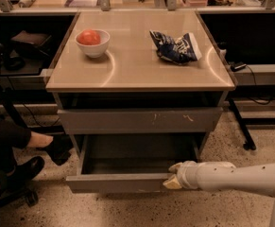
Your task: Open middle drawer
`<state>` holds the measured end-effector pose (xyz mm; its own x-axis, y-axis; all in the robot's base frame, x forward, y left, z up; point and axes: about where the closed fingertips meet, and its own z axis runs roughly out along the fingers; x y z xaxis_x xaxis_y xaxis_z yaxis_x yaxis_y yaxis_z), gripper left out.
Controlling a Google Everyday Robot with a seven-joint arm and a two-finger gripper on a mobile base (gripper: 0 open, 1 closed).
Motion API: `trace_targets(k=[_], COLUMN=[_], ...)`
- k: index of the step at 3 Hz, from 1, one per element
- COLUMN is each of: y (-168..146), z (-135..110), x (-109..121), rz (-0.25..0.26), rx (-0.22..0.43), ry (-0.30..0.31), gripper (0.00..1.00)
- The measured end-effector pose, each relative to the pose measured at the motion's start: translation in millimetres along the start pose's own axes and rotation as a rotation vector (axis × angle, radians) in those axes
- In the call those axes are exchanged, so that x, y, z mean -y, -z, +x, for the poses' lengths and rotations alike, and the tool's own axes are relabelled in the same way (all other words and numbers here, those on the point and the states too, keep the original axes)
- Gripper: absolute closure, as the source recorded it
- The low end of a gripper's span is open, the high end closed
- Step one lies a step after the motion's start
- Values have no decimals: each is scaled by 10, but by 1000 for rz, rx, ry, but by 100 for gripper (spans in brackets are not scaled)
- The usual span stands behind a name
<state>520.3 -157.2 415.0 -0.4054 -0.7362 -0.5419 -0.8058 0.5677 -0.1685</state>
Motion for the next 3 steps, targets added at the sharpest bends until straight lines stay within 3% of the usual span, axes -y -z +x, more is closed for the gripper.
trace_targets(k=[1,3], y=[34,96], z=[47,58], x=[-152,-189], rz=[-11,-9], rx=[20,29], ry=[30,27], gripper=[100,100])
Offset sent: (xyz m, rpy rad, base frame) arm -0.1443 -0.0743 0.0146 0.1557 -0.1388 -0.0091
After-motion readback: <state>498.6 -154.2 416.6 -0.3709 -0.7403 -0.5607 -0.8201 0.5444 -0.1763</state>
